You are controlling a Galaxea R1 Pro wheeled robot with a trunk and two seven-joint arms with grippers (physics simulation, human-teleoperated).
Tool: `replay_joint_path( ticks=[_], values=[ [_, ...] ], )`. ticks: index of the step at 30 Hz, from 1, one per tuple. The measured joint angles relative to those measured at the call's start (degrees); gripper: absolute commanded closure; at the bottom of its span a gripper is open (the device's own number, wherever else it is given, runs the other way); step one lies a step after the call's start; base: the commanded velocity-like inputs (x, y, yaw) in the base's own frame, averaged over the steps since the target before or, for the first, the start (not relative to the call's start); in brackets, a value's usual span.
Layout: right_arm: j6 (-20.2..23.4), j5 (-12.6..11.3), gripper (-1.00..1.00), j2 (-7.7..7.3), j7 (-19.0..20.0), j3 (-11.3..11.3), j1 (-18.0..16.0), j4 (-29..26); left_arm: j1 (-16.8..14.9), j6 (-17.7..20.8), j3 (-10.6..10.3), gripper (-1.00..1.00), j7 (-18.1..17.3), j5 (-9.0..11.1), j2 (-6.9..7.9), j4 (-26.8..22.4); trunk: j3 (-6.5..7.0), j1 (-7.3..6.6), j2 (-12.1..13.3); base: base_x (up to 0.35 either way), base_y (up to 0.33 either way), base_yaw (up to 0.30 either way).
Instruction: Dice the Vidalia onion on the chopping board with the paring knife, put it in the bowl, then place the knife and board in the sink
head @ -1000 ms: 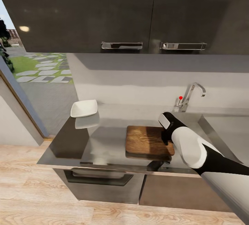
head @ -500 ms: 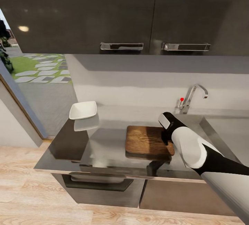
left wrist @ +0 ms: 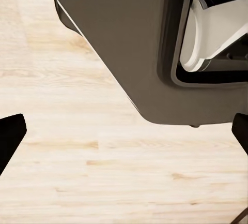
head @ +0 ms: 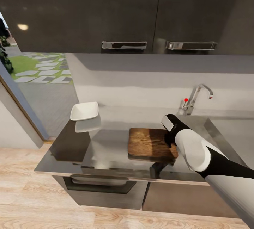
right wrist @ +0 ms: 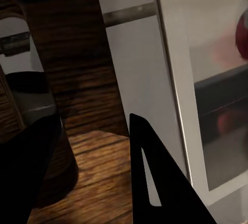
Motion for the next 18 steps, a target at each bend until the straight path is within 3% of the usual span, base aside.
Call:
replay_joint_path(
  ticks=[18],
  values=[
    [-0.1, -0.1, 1.00, 0.00, 0.2, -0.1, 0.0, 0.0, 0.0, 0.0, 0.0, -1.00, 0.0, 0.0, 0.00, 0.0, -0.47, 0.00, 0.0, 0.000, 0.000, 0.000]
  ],
)
